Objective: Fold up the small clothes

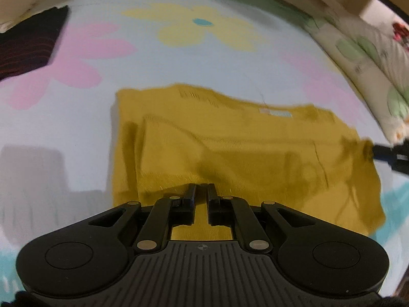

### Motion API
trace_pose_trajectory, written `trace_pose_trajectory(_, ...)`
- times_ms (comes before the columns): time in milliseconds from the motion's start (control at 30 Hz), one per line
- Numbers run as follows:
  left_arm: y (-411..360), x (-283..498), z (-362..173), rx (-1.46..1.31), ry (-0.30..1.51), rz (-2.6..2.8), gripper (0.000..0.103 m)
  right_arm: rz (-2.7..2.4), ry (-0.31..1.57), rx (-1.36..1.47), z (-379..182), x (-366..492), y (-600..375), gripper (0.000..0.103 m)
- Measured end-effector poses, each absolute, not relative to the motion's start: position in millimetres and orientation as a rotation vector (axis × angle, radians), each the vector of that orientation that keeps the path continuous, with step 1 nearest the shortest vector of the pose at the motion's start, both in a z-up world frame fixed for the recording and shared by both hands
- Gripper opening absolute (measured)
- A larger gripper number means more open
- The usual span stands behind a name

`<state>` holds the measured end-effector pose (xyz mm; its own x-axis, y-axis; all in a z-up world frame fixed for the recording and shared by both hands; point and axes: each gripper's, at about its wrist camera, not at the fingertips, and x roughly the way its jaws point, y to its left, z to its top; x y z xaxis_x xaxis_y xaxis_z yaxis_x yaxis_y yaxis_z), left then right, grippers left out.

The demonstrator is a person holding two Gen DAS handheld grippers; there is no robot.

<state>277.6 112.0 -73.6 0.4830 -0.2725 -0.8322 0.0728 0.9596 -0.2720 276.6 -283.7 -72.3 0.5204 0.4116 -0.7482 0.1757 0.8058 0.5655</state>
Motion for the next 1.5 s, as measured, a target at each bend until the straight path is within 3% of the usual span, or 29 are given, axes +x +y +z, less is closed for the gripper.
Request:
trace_pose_trajectory(333, 123, 309, -65, -0.336, 0.948, -0.043, 0.008, 0.107, 0.908, 0.761, -70, 292, -287, 0.031)
trace_pose_trajectory(633, 95, 250, -48, -0.105, 0.865, -0.282, 0.008, 0.245, 0.879, 0.416, -37, 261, -260, 0.031)
trace_pose_trajectory(967, 67, 231, -80, 0.043, 0.925, -0.427, 0.008, 0.459, 0.956, 0.037, -66, 229, -175, 0.031)
trace_pose_trajectory(1500, 83, 300, -80, -0.042, 0.869, -0.251, 0.008, 0.353, 0.871, -0.011, -84, 280, -152, 0.031)
